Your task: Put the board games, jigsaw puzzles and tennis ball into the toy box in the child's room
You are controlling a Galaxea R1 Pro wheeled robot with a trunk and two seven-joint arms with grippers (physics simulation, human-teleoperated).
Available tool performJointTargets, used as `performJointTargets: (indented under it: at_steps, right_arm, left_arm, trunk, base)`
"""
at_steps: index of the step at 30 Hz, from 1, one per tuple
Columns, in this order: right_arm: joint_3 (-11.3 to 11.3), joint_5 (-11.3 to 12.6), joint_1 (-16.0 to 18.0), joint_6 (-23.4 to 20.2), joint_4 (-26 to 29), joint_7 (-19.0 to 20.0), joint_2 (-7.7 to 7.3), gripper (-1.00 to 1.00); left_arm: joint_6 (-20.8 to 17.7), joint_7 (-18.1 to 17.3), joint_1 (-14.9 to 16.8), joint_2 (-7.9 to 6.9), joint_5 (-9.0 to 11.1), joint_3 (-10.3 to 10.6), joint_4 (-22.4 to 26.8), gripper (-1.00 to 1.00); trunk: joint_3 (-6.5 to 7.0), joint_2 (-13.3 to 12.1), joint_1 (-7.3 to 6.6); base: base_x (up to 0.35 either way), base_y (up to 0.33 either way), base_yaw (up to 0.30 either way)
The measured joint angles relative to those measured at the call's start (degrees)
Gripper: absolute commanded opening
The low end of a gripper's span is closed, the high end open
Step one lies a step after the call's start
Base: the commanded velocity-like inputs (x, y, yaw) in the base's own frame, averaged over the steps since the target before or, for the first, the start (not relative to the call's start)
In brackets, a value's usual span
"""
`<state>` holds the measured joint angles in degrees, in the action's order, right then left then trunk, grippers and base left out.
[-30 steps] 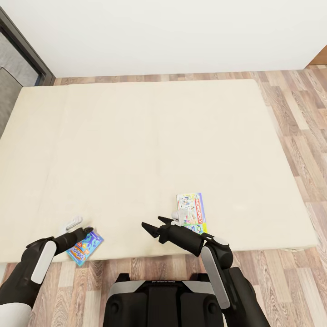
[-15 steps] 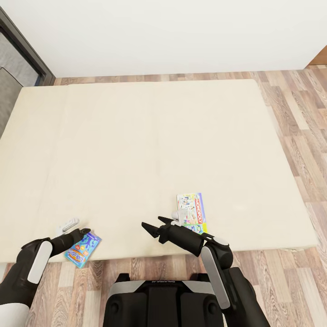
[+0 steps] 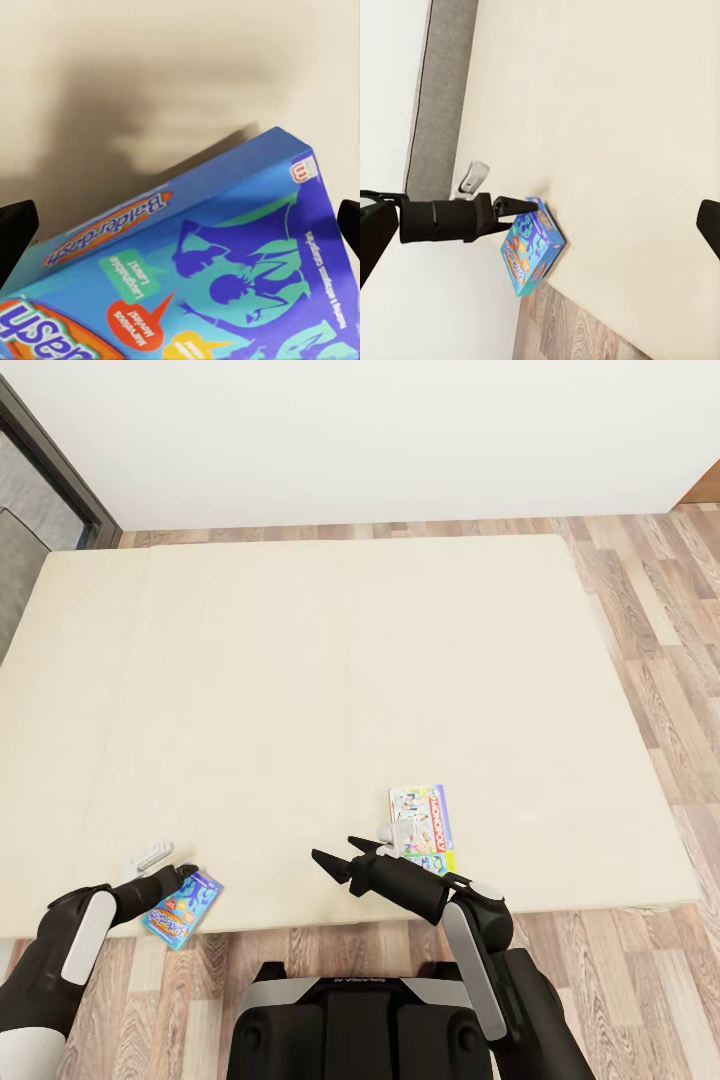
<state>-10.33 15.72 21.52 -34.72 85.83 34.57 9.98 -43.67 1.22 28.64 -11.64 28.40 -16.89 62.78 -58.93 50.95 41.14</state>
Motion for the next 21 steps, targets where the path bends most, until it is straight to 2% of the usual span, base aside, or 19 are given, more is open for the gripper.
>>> performJointTargets:
  at_steps: [7, 21]
  right_arm:
    - [0.00, 0.06, 0.00, 0.00, 0.07, 0.00, 0.00, 1.00]
    - [0.00, 0.09, 0.00, 0.00, 0.09, 0.07, 0.00, 1.00]
  left_arm:
    - [0.34, 1.54, 0.00, 0.19, -0.08, -0.02, -0.26, 1.00]
    - [0.09, 1.76, 0.00, 0.19, 0.07, -0.02, -0.42, 1.00]
  trunk:
    - [0.00, 0.00, 0.00]
    - [0.00, 0.00, 0.00]
  base:
    - [0.000, 0.000, 0.000]
    - [0.000, 0.000, 0.000]
